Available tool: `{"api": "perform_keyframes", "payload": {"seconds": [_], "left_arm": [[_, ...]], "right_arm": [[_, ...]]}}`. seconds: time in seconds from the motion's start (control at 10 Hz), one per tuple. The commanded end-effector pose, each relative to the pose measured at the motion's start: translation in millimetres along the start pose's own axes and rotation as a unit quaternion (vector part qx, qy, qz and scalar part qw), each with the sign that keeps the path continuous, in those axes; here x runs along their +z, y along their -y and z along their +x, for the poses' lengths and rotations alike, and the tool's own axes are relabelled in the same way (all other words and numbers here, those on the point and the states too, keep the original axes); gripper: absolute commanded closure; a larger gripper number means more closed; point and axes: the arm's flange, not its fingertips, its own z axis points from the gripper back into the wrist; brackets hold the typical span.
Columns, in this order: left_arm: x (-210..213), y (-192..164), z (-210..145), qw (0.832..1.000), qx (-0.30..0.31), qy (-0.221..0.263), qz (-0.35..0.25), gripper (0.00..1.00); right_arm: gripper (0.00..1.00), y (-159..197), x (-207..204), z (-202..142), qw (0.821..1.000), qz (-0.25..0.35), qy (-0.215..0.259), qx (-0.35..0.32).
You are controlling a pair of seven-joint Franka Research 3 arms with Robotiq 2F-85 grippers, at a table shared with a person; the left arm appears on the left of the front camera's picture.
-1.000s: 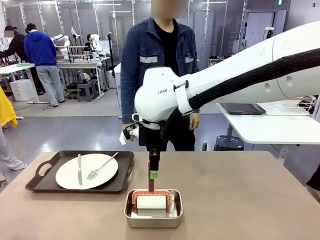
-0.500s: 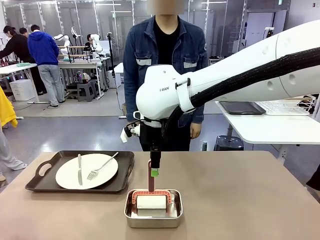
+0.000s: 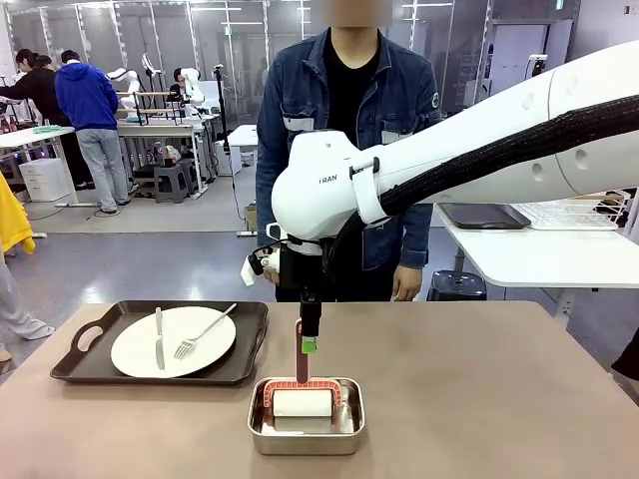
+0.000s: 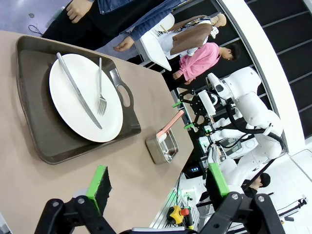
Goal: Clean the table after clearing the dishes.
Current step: When the right (or left) Handle tray is removed, use the right hand (or left hand) to clean the right (or left) side of the table with the Lint Roller.
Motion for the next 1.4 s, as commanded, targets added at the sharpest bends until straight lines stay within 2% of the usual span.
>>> {"api": "perform_keyframes", "payload": {"seconds": [0.0,0.7,0.8,0.9,1.0,1.1,1.3], "left_arm": [[3,2,-2,1.0,-0.005,-0.004,0.0,0.0],[3,2,-2,1.0,-0.005,-0.004,0.0,0.0],[3,2,-2,1.0,-0.005,-0.004,0.0,0.0],[3,2,-2,1.0,-0.005,-0.004,0.0,0.0],[3,2,-2,1.0,-0.005,-0.004,0.0,0.0],[3,2,-2,1.0,-0.005,-0.004,0.0,0.0],[3,2,-2,1.0,-0.005,-0.004,0.0,0.0]], "right_arm": [[0.0,-2,1,1,1.0,-0.001,0.0,0.001],[0.0,0,0,0,1.0,0.0,0.0,0.0],[0.0,5,11,-13,0.999,-0.009,0.02,-0.04],[0.0,4,23,-35,0.997,-0.002,0.054,-0.05],[0.0,4,31,-60,0.992,0.001,0.077,-0.096],[0.0,8,38,-89,0.983,0.001,0.117,-0.143],[0.0,10,47,-158,0.947,0.06,0.223,-0.223]]}}
